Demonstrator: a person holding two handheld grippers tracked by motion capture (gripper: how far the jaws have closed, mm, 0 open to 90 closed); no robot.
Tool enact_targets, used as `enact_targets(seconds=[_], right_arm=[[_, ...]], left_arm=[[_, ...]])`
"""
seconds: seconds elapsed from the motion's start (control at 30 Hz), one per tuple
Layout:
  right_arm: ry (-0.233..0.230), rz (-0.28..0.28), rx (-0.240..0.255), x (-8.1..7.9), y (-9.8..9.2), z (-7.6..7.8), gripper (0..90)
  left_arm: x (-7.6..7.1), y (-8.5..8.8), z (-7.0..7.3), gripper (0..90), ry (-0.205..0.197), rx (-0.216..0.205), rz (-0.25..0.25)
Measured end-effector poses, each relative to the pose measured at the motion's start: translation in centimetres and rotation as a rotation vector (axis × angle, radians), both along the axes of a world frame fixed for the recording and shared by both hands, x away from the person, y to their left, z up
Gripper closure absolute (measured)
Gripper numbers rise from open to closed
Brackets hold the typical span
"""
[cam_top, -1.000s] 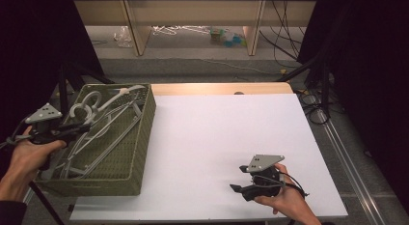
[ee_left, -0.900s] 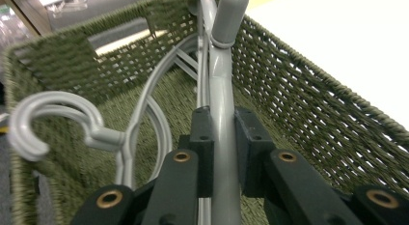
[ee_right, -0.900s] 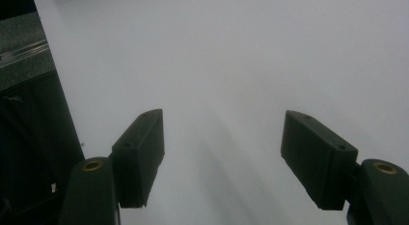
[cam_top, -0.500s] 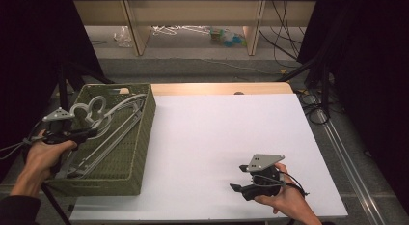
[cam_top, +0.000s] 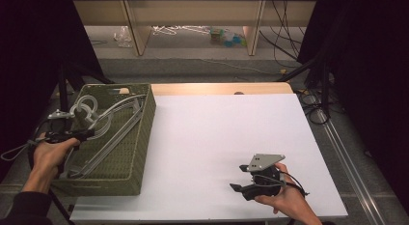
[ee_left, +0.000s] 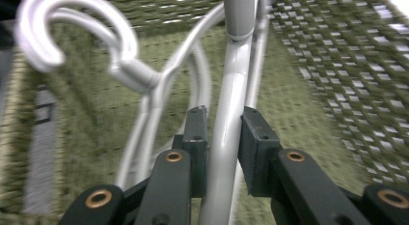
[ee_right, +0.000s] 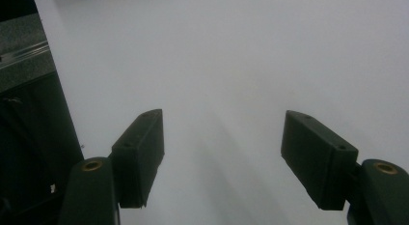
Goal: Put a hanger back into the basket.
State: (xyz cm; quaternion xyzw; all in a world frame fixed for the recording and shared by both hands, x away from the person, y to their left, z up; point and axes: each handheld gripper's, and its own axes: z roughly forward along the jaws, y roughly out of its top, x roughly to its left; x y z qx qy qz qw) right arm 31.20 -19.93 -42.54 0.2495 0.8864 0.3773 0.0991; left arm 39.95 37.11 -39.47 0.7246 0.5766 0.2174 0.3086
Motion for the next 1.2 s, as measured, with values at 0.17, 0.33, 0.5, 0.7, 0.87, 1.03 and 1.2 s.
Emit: enact_targets(seconds=[0.17,0.33,0.5,0.7,0.87,1.03,1.2], right_arm=[[0.001,0.006,-0.002,0.0,0.0,0.0,32.6],[0.001,0.003,-0.003,0.0,0.0,-0.1,32.5],[0.004,0.004,-0.003,0.0,0.0,0.0,31.8],[0.001,0.005,-0.002,0.0,0.0,-0.1,31.8],[0.003,-0.003,0.001,0.0,-0.1,-0.1,31.6],[0.002,-0.001,0.006,0.1,-0.1,0.0,31.3],[0.002,-0.008,0.006,0.0,-0.1,-0.1,31.2]], left_arm=[[0.6,0.2,-0.4,70.4,0.015,0.006,0.054],[0.6,0.2,-0.5,69.1,0.01,0.015,0.066],[0.9,0.4,-1.0,64.7,0.01,0.025,0.116],[0.6,0.5,-1.2,52.1,-0.021,0.035,0.201],[-0.2,0.6,-0.4,42.1,-0.087,-0.029,0.209],[-1.6,-0.4,0.1,36.1,-0.161,-0.079,0.148],[-2.8,-1.7,0.8,30.7,-0.223,-0.101,0.081]])
